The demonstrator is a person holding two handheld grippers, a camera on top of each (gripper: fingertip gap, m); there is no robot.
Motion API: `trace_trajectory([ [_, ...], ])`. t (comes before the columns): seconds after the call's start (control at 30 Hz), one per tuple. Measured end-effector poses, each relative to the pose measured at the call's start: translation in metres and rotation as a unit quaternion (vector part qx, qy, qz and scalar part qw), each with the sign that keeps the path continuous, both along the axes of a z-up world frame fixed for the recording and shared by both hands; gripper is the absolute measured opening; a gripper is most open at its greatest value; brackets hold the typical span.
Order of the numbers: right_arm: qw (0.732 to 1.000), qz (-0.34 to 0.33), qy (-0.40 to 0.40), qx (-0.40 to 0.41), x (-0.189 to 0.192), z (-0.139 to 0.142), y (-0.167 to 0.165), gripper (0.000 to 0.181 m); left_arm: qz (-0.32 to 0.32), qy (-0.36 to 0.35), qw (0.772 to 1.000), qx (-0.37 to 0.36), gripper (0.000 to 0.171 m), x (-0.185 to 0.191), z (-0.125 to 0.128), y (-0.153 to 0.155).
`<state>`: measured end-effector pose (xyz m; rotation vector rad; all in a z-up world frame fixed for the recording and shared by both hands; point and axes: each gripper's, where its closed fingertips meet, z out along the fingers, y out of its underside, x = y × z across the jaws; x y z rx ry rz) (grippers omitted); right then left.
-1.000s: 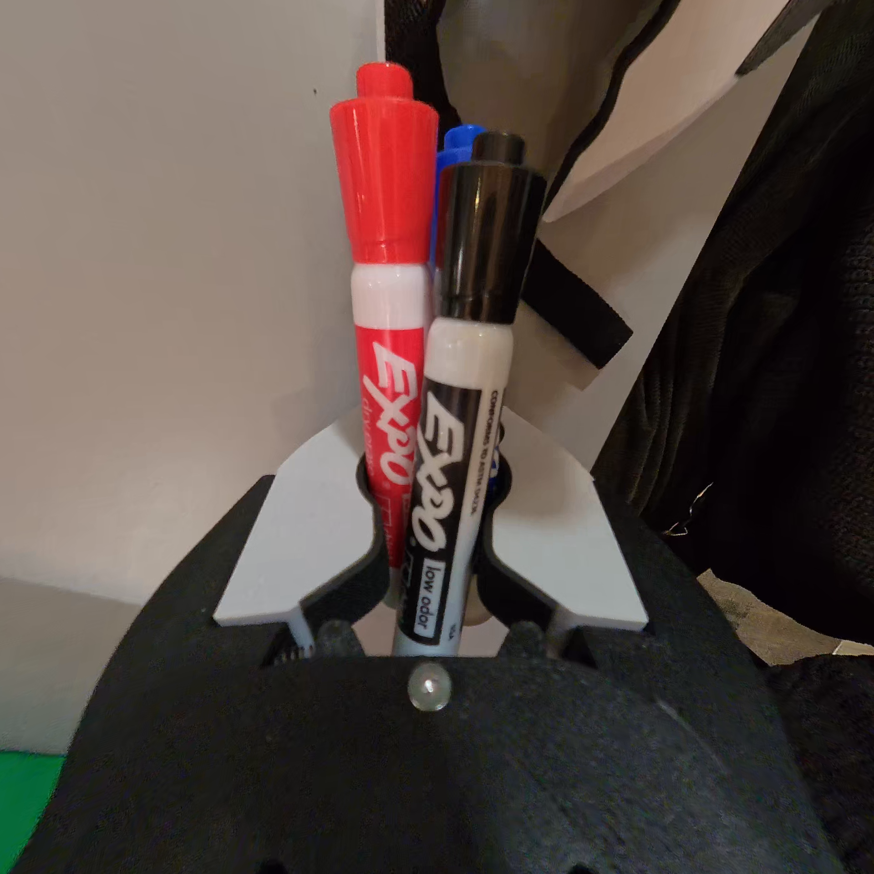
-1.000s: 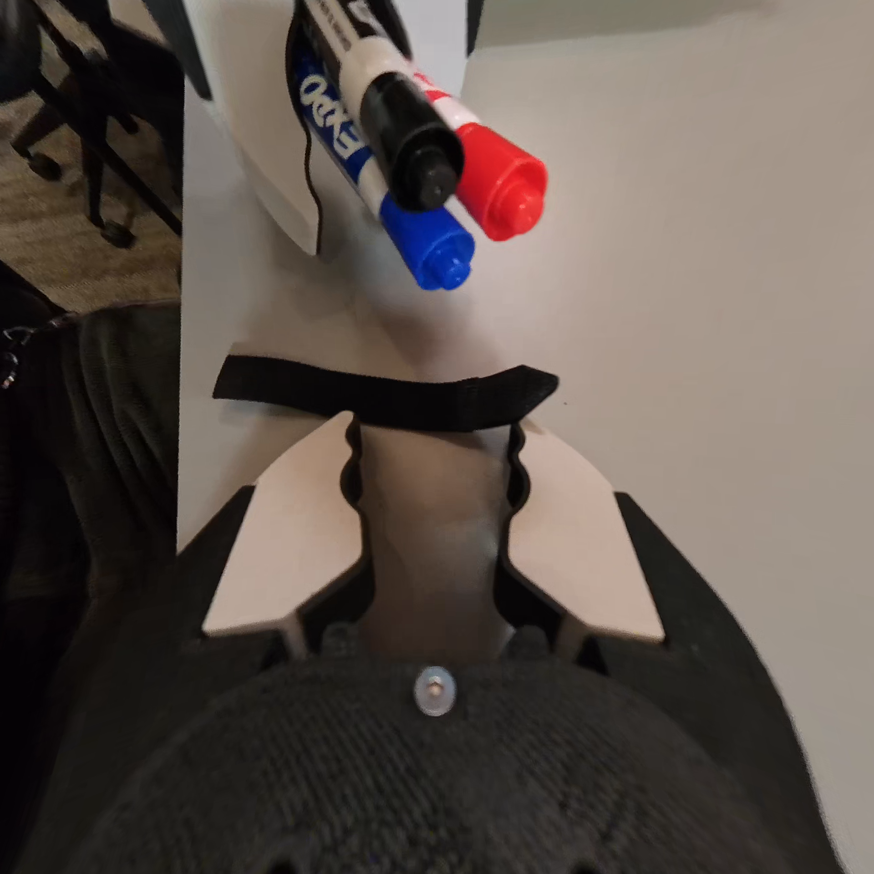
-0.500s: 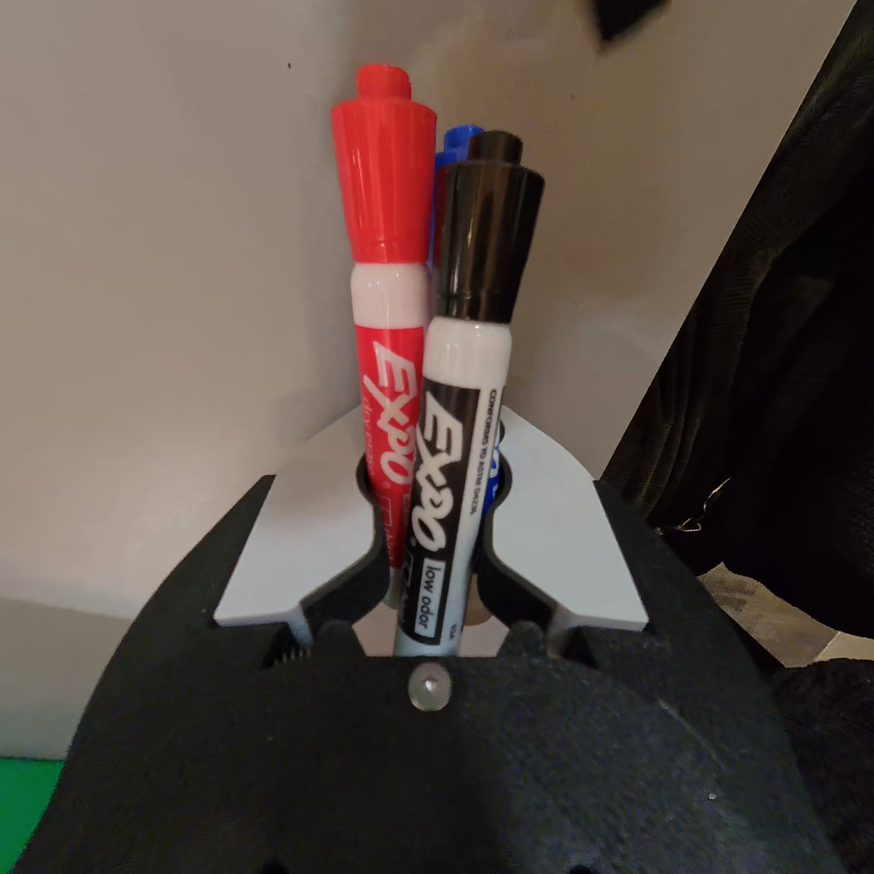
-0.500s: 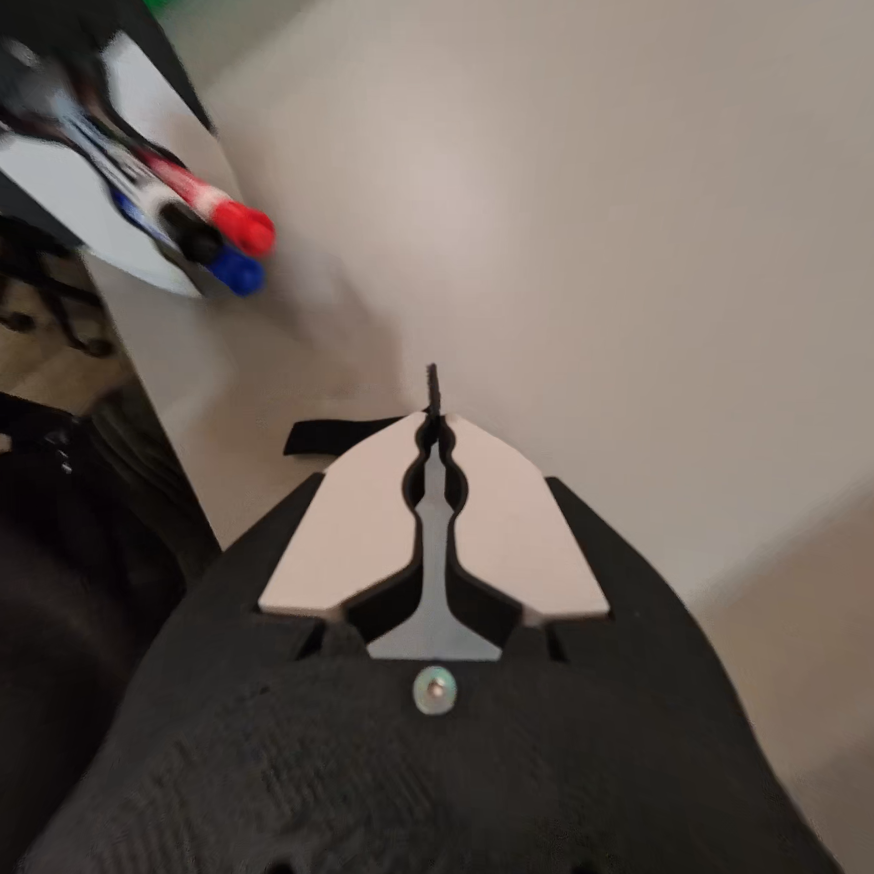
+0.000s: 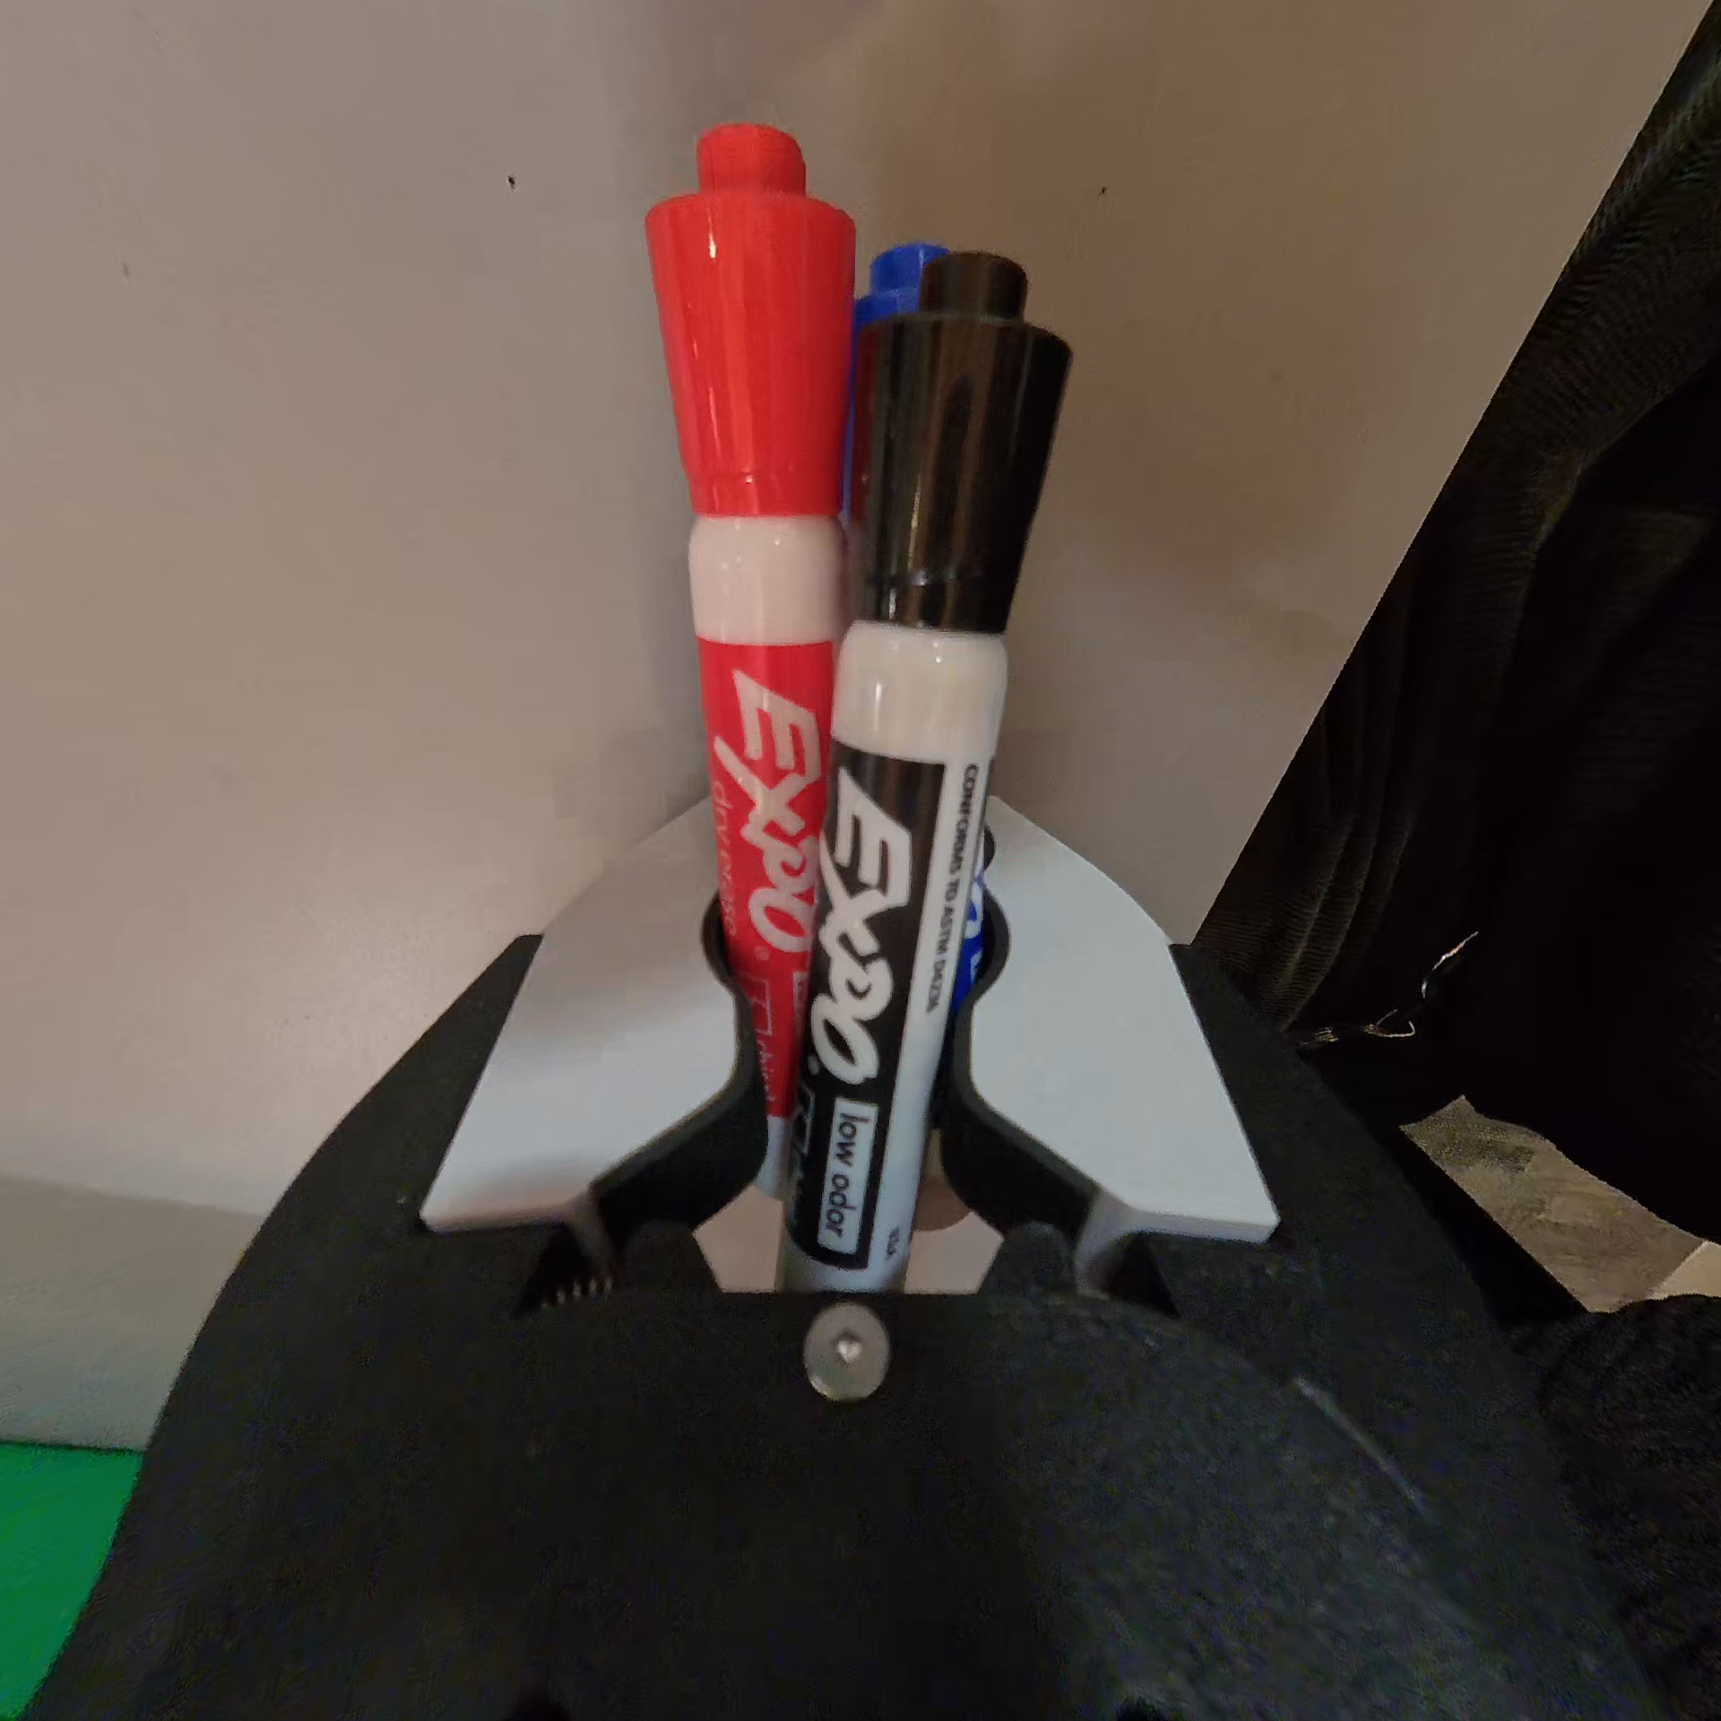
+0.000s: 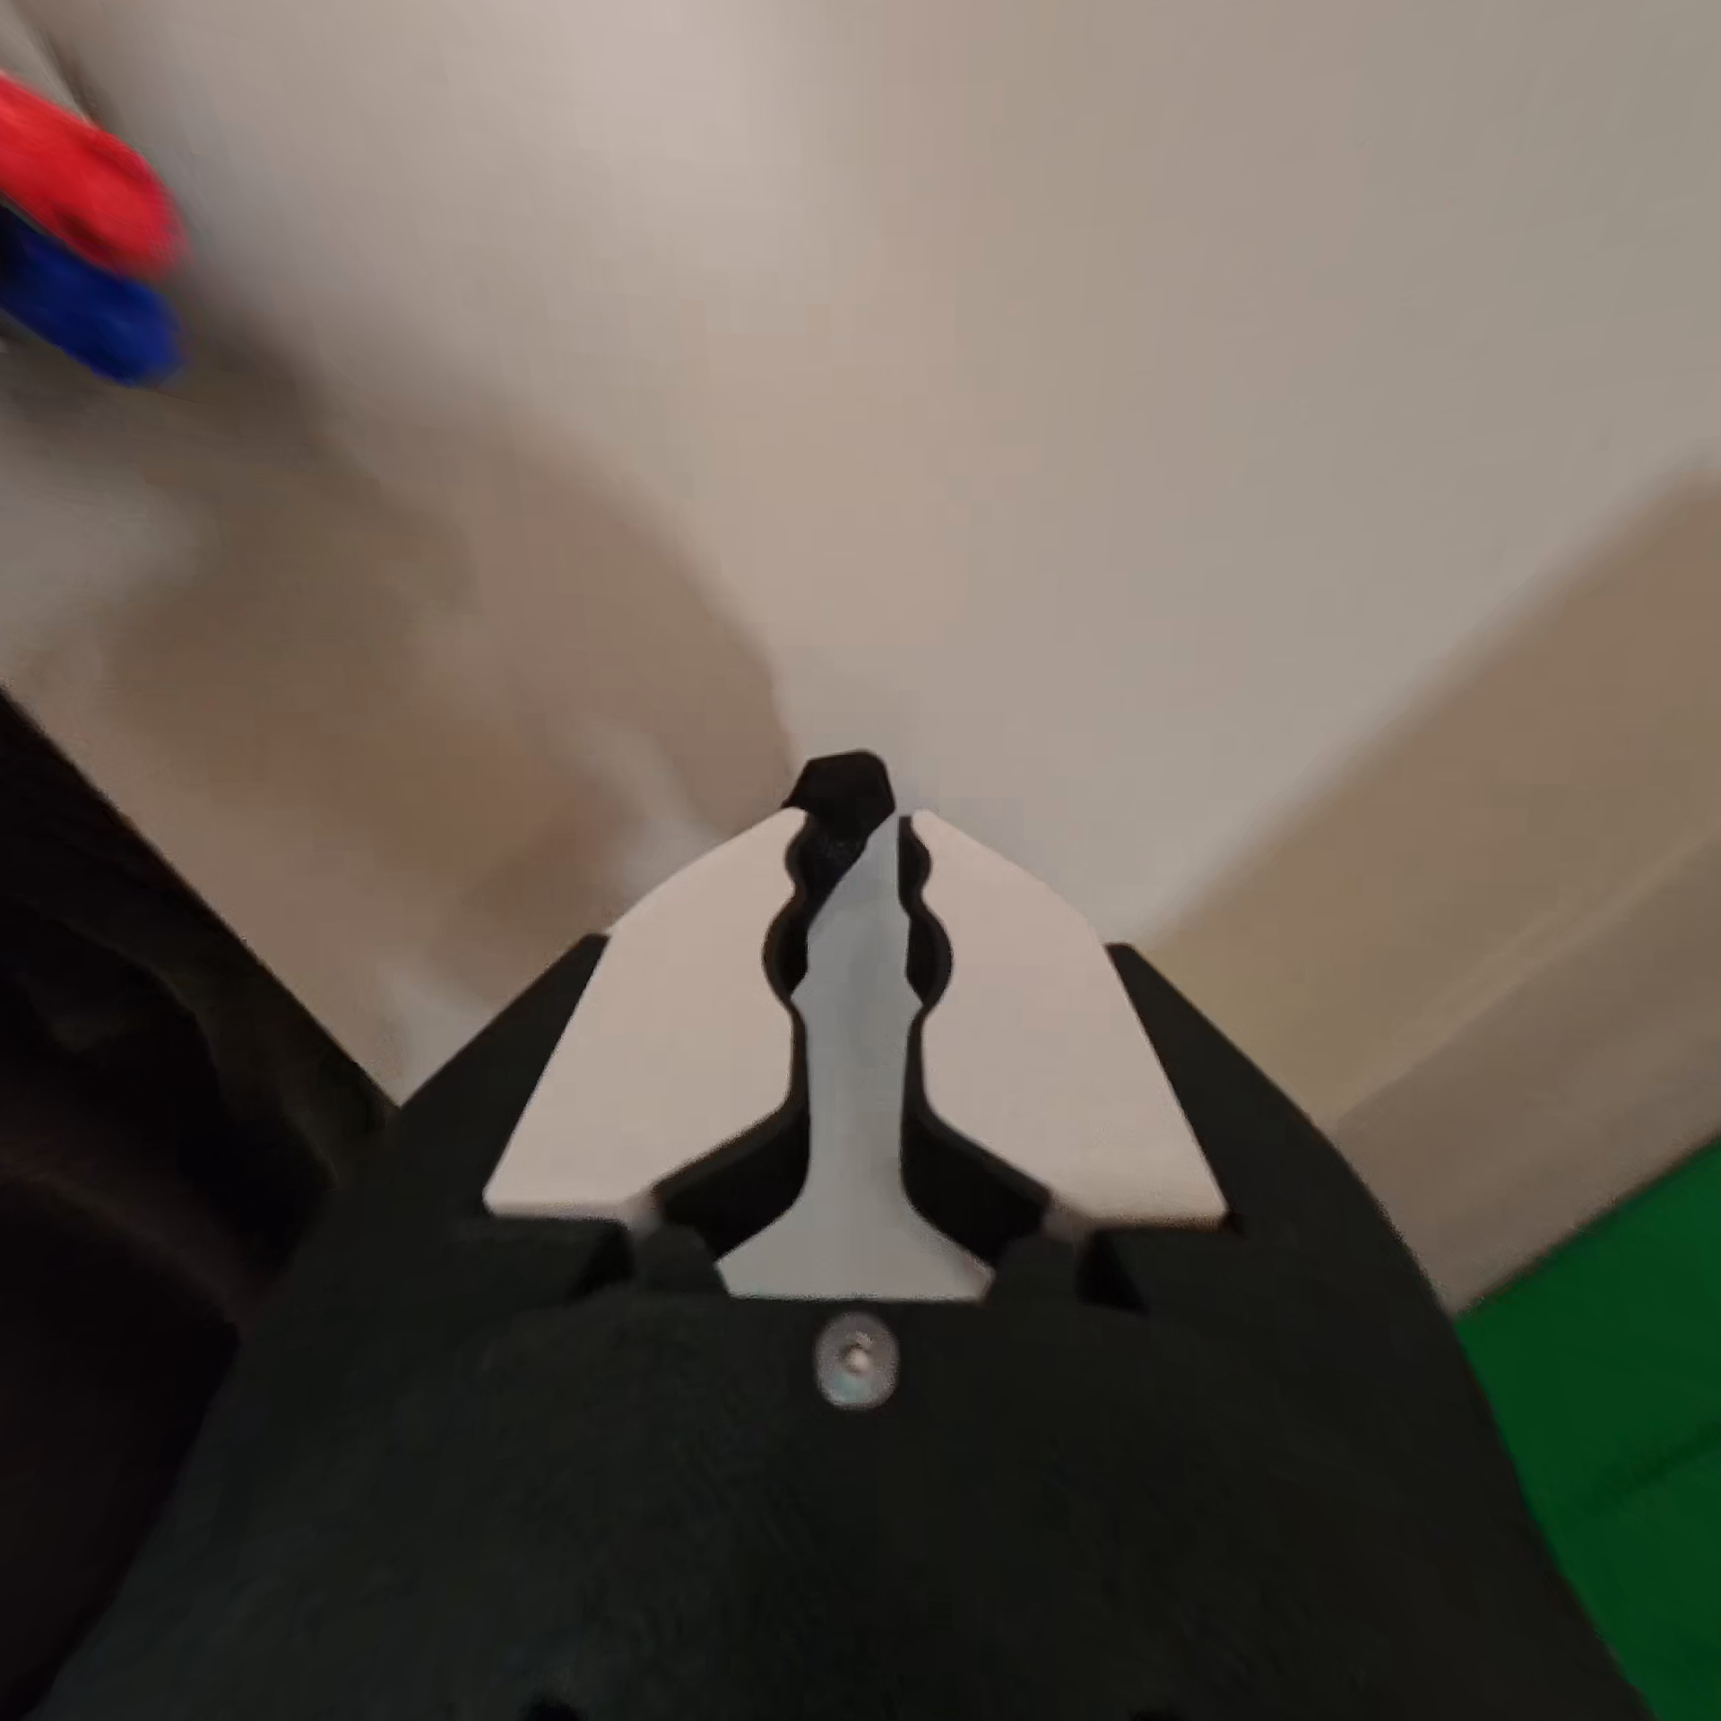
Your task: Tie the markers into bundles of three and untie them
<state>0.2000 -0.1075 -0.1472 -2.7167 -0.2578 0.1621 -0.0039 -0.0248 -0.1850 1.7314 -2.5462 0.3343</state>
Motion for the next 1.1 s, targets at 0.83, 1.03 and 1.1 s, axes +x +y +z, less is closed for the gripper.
trace_trajectory([
  [0.83, 0.987, -0.076, 0.06, 0.131, 0.008, -0.031, -0.086, 0.042, 0.019, 0.003, 1.0, 0.009, 0.045, 0.0, 0.0, -0.001],
  [1.03, 0.99, -0.053, 0.052, 0.123, -0.002, -0.03, -0.084, 0.007, 0.022, 0.0, 1.0, 0.002, 0.045, 0.0, 0.0, -0.001],
  [1.1, 0.99, -0.05, 0.027, 0.131, 0.002, -0.027, -0.082, 0.004, 0.022, 0.0, 1.0, -0.001, 0.045, 0.0, 0.0, -0.002],
])
